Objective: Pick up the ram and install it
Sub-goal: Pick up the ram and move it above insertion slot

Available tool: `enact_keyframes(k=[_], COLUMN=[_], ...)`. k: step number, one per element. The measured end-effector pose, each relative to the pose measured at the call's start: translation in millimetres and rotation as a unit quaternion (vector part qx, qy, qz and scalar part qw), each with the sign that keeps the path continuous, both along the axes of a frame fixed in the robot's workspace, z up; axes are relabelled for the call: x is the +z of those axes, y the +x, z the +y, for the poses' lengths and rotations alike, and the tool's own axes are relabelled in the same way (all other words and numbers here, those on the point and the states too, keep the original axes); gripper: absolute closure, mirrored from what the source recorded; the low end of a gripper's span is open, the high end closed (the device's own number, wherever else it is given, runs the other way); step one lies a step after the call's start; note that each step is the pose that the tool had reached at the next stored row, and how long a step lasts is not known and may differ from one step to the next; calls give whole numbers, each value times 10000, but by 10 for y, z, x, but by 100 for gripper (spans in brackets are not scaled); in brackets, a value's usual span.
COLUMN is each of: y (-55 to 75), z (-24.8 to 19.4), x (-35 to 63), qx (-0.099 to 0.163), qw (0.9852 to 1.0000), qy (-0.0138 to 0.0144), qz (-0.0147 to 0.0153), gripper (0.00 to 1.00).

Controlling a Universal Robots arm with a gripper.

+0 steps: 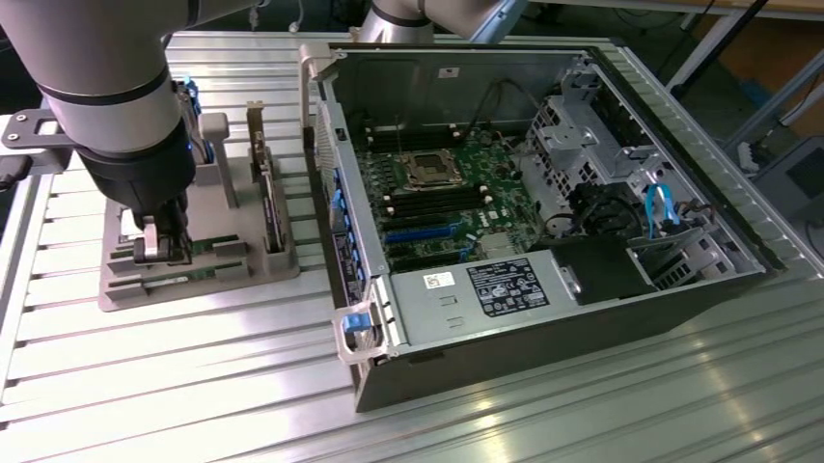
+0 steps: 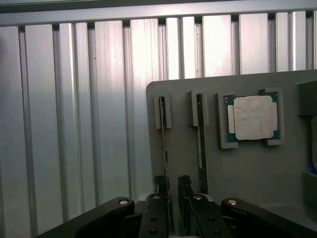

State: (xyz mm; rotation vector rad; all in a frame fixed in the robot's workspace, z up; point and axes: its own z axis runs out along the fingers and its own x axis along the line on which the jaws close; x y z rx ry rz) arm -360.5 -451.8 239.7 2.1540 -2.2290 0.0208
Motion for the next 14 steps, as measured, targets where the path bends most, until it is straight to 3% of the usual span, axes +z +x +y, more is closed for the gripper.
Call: enact_keyframes(k=[14], y=[0], z=[-23], x=[0], qx=[0], qw=[10000], qy=[0], qz=[0], gripper=[76])
